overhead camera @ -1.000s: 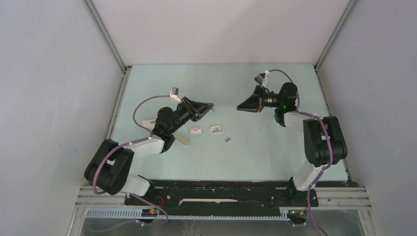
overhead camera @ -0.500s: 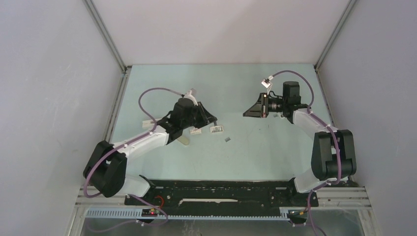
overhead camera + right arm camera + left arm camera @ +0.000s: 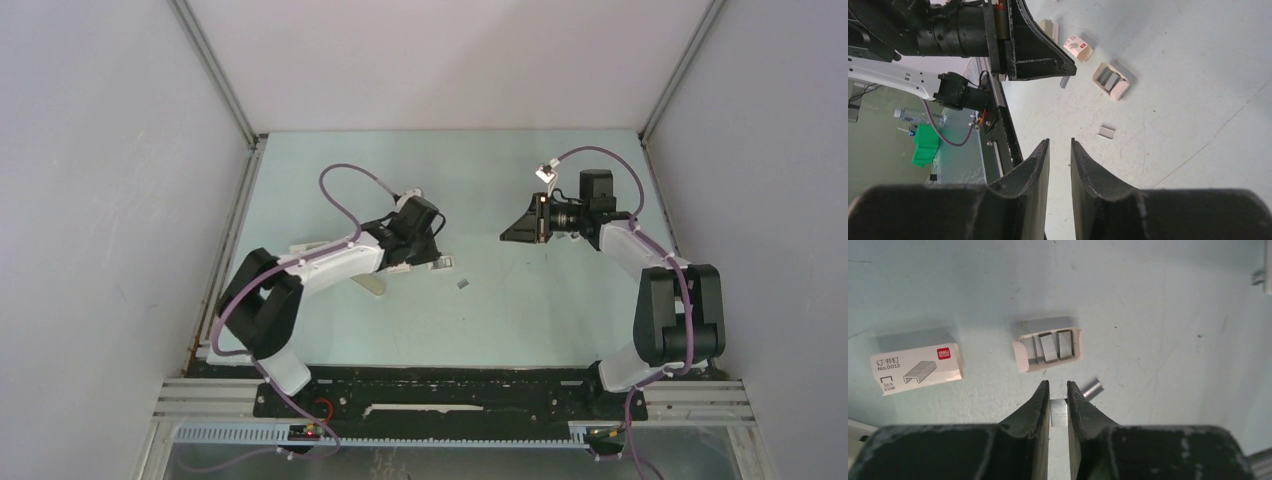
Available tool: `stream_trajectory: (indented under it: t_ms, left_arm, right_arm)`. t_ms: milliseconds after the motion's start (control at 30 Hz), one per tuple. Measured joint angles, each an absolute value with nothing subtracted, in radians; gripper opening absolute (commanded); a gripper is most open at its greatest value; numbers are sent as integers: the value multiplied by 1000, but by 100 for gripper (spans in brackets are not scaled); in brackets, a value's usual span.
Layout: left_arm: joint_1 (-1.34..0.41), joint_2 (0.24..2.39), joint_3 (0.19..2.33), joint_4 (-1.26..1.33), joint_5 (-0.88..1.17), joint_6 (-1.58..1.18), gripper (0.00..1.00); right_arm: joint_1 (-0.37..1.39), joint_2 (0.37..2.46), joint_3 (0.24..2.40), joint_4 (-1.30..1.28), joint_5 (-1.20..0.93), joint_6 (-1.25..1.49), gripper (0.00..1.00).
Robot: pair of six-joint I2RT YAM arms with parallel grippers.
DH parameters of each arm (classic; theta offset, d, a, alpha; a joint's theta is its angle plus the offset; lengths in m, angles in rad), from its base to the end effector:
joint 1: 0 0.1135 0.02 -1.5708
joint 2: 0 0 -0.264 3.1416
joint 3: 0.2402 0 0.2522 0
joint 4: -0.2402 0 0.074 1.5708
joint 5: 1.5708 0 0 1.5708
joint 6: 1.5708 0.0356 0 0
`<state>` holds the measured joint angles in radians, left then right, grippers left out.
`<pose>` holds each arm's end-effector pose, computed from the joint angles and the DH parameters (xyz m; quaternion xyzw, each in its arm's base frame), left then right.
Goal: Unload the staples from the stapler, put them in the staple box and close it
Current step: Place the staple in the staple box.
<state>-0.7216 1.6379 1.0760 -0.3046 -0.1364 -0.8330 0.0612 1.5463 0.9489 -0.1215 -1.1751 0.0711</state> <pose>0.2642 -0.2261 0.2139 -0.0756 0.9337 -0.1958 0.2901 0.3132 0.0521 0.2315 -0.2253 0.7591 0.5264 0.3098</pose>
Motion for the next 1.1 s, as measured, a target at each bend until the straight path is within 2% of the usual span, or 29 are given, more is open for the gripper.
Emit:
stream_trajectory:
  t_ms: [400,1100]
  left_arm:
    - [-761,1808,1246,-423,-291,-817,20]
    - [-824,1906,1307,-453,-472,-803,20]
  right_arm:
    - [21,1547,949,-123,-1185,69,29]
    - [21,1570,949,-122,-1201,72,27]
